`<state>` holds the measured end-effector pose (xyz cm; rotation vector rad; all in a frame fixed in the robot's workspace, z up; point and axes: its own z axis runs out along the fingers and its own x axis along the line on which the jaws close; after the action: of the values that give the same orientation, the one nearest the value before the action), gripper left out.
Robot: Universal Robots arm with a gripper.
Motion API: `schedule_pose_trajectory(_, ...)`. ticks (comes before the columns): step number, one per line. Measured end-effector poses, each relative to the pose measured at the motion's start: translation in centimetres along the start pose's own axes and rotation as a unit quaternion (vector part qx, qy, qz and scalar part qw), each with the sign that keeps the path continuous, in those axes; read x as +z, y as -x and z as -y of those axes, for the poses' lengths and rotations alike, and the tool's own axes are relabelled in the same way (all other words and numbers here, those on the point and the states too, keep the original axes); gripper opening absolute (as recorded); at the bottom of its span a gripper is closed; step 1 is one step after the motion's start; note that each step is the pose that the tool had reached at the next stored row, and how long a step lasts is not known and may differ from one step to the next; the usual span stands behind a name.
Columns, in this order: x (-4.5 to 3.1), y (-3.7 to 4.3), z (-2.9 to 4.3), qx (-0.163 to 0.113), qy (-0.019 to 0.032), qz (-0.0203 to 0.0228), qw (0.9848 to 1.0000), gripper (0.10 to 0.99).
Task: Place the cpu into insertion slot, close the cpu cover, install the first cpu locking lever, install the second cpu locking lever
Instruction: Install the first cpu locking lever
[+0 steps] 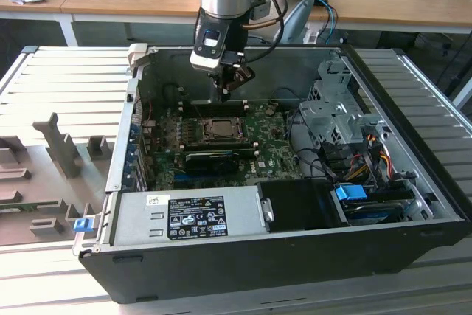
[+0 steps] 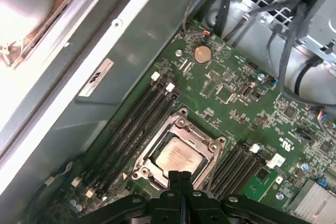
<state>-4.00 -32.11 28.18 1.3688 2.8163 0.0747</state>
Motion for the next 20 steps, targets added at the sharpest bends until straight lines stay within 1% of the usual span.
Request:
schedule_pose_trajectory(4, 0.0, 0.03, 0.02, -0.021, -0.0003, -0.001, 0.9998, 0.106)
schedule_pose_trajectory(6, 0.0, 0.04, 0.04, -0.039, -0.0005, -0.0018, 0.9992, 0.106)
schedule_pose_trajectory(12, -0.01, 0.07, 0.06, -0.059, -0.0008, -0.0027, 0.9983, 0.106)
schedule_pose_trajectory(17, -0.01, 0.11, 0.09, -0.075, -0.001, -0.0035, 0.9972, 0.106)
schedule_pose_trajectory(20, -0.01, 0.13, 0.11, -0.088, -0.0012, -0.0041, 0.9961, 0.106)
